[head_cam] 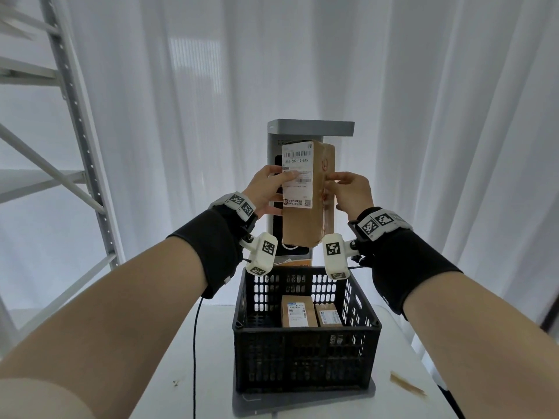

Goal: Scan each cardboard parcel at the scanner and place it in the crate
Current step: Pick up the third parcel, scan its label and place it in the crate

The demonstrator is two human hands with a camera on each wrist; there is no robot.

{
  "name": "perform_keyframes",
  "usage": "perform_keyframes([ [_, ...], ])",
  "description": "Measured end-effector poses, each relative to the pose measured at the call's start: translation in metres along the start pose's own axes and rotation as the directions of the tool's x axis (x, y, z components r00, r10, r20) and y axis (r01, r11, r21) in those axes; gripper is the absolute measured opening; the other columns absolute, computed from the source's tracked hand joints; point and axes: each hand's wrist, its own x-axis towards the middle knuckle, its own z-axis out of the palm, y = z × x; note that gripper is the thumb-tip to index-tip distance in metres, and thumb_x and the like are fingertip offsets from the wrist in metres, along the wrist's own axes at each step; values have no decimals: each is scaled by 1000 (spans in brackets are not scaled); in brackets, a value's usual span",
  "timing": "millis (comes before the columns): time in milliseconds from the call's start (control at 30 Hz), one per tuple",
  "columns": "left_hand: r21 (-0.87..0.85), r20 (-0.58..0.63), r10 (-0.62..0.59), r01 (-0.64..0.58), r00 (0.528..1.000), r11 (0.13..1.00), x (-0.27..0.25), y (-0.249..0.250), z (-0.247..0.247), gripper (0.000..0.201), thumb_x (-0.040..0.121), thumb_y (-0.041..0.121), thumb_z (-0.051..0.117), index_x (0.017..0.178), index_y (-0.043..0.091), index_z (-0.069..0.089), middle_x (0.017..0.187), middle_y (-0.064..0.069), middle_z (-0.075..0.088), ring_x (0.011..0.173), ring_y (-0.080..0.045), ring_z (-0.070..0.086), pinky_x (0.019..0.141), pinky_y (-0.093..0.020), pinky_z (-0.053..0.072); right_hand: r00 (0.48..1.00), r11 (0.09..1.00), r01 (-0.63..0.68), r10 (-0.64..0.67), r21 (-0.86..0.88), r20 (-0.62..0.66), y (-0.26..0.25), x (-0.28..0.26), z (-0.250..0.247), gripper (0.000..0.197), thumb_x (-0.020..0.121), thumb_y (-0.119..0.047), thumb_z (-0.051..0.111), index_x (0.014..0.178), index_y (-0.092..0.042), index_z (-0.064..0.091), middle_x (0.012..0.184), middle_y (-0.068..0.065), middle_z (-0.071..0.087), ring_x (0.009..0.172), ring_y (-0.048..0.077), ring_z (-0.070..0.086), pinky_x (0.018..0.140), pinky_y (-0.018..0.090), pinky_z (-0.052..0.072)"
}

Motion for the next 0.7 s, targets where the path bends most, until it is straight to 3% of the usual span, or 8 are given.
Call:
perform_keyframes([
  [67, 9, 6, 8, -8, 1000, 1000, -1, 0, 1, 45, 91, 29, 72, 130, 19, 52, 108, -4, 71, 90, -24, 71, 79, -51, 59, 999, 999, -39, 38, 23, 27, -1, 0, -2, 23, 91, -6, 62, 112, -12, 69, 84, 0, 65, 68, 15, 63, 68, 35, 60],
  [133, 12, 14, 6, -7, 1000, 1000, -2, -1, 1, 42, 92, 32, 71, 129, 21, 54, 107, -2, 72, 90, -23, 71, 78, -47, 59, 994, 995, -89, 85, 48, 72, -1, -2, -3, 29, 92, -2, 57, 117, -11, 66, 90, 5, 67, 68, 21, 65, 68, 39, 63],
  [200, -1, 20, -14, 14, 1000, 1000, -3, -2, 1, 42, 92, 38, 69, 129, 23, 58, 113, -1, 73, 97, -24, 70, 82, -46, 58, 989, 991, -119, 113, 58, 98, 0, -2, -5, 31, 92, 1, 54, 119, -12, 65, 96, 8, 69, 67, 22, 67, 62, 36, 62],
  [300, -19, 41, -43, 44, 998, 999, -4, -2, -1, 42, 92, 49, 64, 127, 26, 64, 117, 2, 73, 106, -27, 69, 90, -49, 56, 982, 985, -158, 150, 65, 114, 0, -5, -6, 32, 93, 0, 50, 119, -13, 63, 93, 5, 72, 72, 24, 71, 70, 39, 63],
  [467, 23, 73, -70, 69, 995, 997, -11, -3, -4, 42, 96, 52, 55, 127, 25, 66, 118, 4, 71, 108, -27, 68, 87, -44, 57, 973, 973, -206, 193, 104, 124, 3, -12, -2, 26, 95, -9, 48, 114, -9, 66, 96, 4, 73, 72, 23, 71, 67, 35, 62],
  [700, 51, 82, -95, 91, 992, 995, -15, -13, -22, 44, 95, 55, 55, 130, 29, 65, 122, 4, 70, 111, -29, 68, 98, -51, 52, 965, 958, -245, 225, 152, 132, 5, -22, 11, 25, 95, -18, 43, 103, -9, 66, 94, 5, 74, 73, 24, 70, 66, 32, 59],
])
